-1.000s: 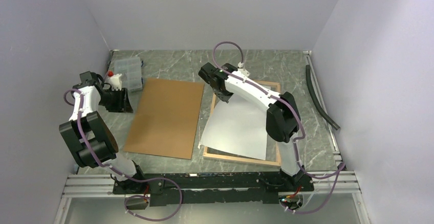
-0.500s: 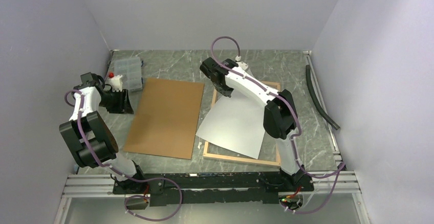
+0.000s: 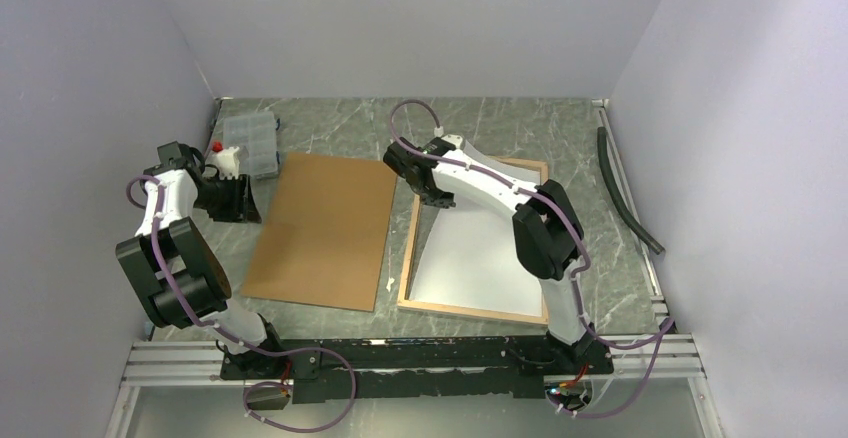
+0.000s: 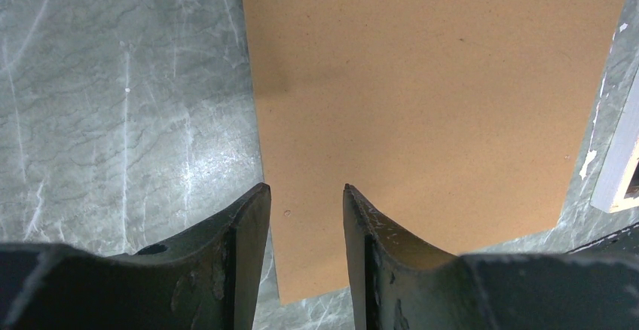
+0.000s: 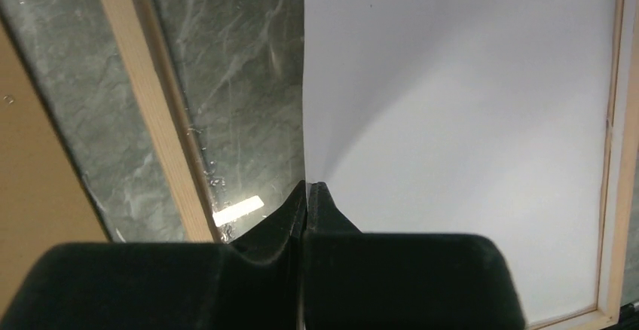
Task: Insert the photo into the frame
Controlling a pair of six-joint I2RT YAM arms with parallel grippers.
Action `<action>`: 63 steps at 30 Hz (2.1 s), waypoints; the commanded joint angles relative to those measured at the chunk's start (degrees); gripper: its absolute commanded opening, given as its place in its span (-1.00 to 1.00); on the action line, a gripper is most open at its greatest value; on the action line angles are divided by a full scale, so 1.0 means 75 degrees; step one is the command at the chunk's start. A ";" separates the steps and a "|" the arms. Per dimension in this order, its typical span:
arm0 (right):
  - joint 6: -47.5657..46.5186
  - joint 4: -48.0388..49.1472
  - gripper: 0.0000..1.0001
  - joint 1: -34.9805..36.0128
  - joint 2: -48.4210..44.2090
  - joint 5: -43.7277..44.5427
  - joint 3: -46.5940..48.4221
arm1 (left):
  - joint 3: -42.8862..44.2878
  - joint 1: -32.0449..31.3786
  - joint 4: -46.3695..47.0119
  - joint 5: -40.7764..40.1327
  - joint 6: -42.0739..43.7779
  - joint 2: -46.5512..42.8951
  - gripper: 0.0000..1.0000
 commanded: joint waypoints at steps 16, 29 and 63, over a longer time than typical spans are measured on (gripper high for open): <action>-0.0637 0.0536 -0.42 0.0092 -0.0367 -0.0248 -0.0102 | 0.0133 -0.0018 -0.0061 0.0115 0.0055 -0.0284 -0.02; -0.1578 0.0908 -0.26 0.0230 -0.0184 -0.0507 -0.0250 | 0.0142 -0.0018 -0.0051 0.0080 0.0046 -0.0228 0.03; -0.0908 0.4129 0.79 0.1176 0.0352 -0.3546 -0.0022 | -0.0045 0.0634 0.0811 -0.0879 0.0180 0.0554 0.11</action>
